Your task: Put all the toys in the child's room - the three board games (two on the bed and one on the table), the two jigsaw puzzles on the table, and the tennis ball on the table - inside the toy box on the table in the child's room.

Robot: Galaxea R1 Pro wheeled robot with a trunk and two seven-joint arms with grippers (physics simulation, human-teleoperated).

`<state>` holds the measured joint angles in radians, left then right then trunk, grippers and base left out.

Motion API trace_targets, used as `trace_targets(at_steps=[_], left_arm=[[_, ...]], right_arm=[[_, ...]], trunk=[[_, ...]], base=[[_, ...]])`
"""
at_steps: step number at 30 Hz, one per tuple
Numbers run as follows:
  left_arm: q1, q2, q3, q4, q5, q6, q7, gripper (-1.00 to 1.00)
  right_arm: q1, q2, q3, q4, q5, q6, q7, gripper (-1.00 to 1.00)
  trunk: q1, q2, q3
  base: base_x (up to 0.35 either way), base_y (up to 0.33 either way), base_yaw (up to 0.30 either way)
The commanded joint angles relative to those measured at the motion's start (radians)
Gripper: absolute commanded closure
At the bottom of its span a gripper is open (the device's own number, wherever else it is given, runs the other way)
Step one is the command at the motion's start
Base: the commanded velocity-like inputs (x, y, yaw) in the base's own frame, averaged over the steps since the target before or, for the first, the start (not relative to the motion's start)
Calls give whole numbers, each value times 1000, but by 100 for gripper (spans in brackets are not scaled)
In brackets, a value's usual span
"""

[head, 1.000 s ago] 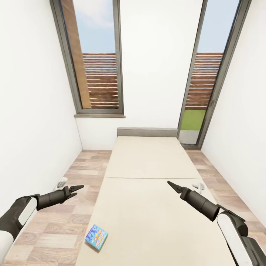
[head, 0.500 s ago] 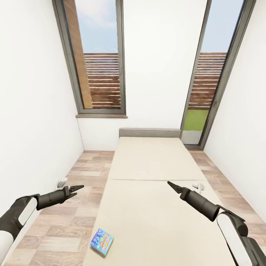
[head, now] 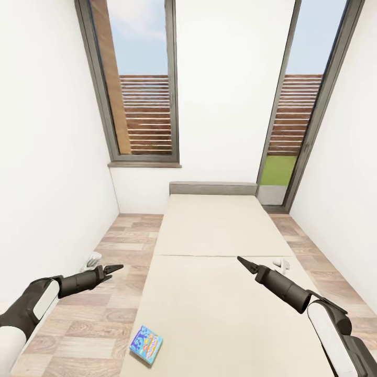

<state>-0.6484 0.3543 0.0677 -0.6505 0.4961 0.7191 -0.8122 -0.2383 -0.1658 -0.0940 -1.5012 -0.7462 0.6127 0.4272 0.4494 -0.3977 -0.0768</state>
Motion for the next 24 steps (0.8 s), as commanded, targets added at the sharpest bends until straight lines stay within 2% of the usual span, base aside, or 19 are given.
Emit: trace_targets(at_steps=[1, 2, 4, 5, 6, 7, 8, 9, 10, 11, 12, 14, 15, 17, 18, 20, 22, 24], left_arm=[[-1, -19, -3, 0, -12, 5, 44, -100], [-2, -32, -4, 0, -22, 4, 79, -100], [-2, -85, -8, 0, -59, 1, 208, -100], [-2, -100, -9, 0, -69, -1, 244, -100], [-2, -132, -9, 0, -90, -9, 318, -100], [-2, -147, -10, 1, -101, -17, 356, -100], [-2, -191, -10, 6, -134, -51, 464, -100], [-3, -218, -11, 11, -156, -77, 528, -100], [-3, -231, -11, 14, -168, -90, 558, -100], [-3, -255, -11, 24, -191, -112, 611, -100], [-4, -266, -11, 31, -203, -121, 634, -100], [-5, -298, -11, 68, -245, -149, 696, -100], [-6, -304, -11, 77, -254, -155, 705, -100], [-17, -326, -11, 101, -274, -169, 728, -100], [-23, -331, -11, 105, -276, -170, 731, -100], [-60, -343, -11, 114, -283, -168, 738, -100], [-81, -349, -11, 118, -286, -170, 741, -100], [-91, -351, -13, 123, -288, -178, 743, -100]], right_arm=[[-1, 0, -1, -1, -4, 7, 0, -100], [-1, 0, -1, -2, -4, 7, 0, -100], [-1, 0, 2, -3, -3, 6, -7, -100], [-1, 0, 3, -4, -3, 6, -11, -100], [-1, 0, 5, -4, -3, 6, -24, -100], [-1, 0, 6, -4, -3, 6, -33, -100], [-1, 1, 10, -5, -3, 7, -68, -100], [-1, 1, 14, -7, -3, 9, -99, -100], [-1, 2, 17, -8, -3, 11, -116, -100], [-1, 2, 27, -12, -3, 13, -154, -100], [-1, 2, 36, -16, -3, 14, -174, -100], [-1, 3, 88, -46, -4, 17, -260, -100], [-1, 3, 106, -56, -3, 18, -283, -100], [-3, 2, 186, -86, -3, 22, -376, -100], [-5, 3, 206, -91, -3, 24, -398, -100], [-19, 7, 280, -102, -3, 54, -477, -100], [-37, 19, 319, -105, -2, 103, -519, -100], [-50, 36, 338, -108, -4, 161, -540, -100]], trunk=[[1, -2, -2], [1, -2, -2], [1, -2, -2], [1, -2, -2], [1, -2, -2], [1, -2, -2], [1, -2, -2], [1, -2, -2], [1, -2, -2], [1, -2, -2], [1, -2, -2], [1, -2, -2], [1, -2, -2], [1, -2, -2], [1, -2, -2], [1, -2, -2], [1, -2, -2], [1, -2, -2]], base=[[0, 0, 0], [0, 0, 0], [0, 0, 0], [0, 0, 0], [0, 0, 0], [0, 0, 0], [0, 0, 0], [0, 0, 0], [0, 0, 0], [0, 0, 0], [0, 0, 0], [0, 0, 0], [0, 0, 0], [0, 0, 0], [0, 0, 0], [0, 0, 0], [0, 0, 0], [0, 0, 0]])
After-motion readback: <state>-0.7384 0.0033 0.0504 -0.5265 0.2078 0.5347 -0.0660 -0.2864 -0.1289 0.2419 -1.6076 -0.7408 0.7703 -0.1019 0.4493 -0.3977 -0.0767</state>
